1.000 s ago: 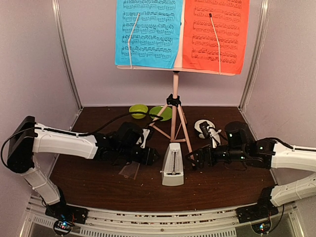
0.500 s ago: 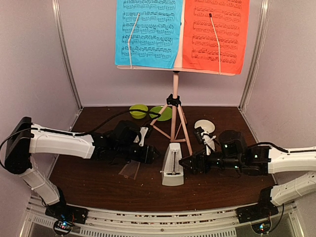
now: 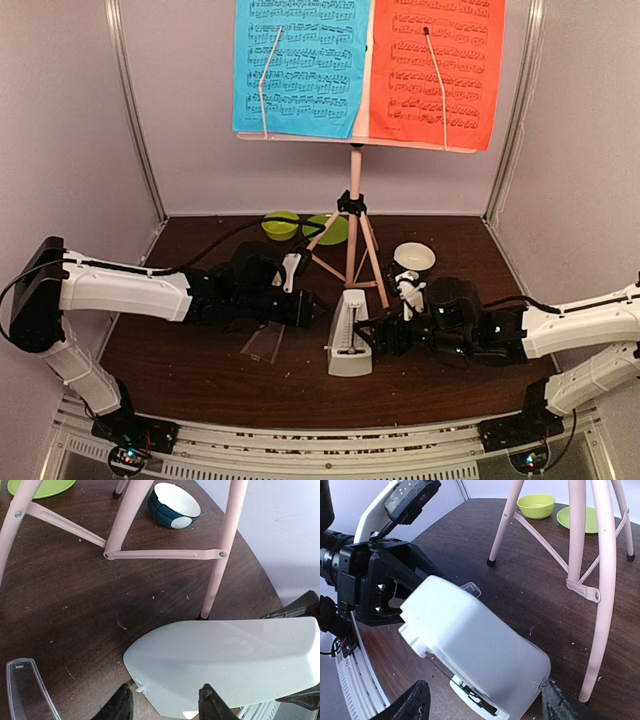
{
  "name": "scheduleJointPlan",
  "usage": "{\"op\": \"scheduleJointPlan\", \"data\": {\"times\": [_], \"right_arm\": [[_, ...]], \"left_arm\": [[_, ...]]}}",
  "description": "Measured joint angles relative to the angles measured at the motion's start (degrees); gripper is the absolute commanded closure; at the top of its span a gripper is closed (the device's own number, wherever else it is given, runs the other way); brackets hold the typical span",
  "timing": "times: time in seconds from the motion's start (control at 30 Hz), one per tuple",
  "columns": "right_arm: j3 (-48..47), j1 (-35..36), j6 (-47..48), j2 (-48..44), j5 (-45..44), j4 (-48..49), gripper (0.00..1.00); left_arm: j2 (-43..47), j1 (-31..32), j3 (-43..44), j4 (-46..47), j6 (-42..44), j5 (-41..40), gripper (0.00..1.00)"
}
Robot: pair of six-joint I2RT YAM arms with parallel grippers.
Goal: Set up the instrument practice props
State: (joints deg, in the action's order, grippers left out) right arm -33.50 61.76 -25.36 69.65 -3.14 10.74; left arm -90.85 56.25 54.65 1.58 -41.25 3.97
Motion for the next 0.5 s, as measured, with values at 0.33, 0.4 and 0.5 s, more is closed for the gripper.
{"op": "scheduleJointPlan", "data": {"times": [0.33, 0.4, 0.5], "right_arm": [[-2.58, 0.15, 1.09, 1.86, -3.76, 0.74, 0.42], [-2.58, 0.37, 1.05, 2.05, -4.24, 0.83, 0.44], [-2.58, 0.48, 1.01, 2.1, -4.66, 0.98, 0.5]], "left_arm": [[-1.14, 0.11, 1.53, -0.04, 0.07, 0.07, 0.55], [-1.51, 0.11, 1.95, -0.07, 0.09, 0.11, 0.55], [-1.79, 0.11, 2.16, -0.09, 0.2, 0.13, 0.55]]}}
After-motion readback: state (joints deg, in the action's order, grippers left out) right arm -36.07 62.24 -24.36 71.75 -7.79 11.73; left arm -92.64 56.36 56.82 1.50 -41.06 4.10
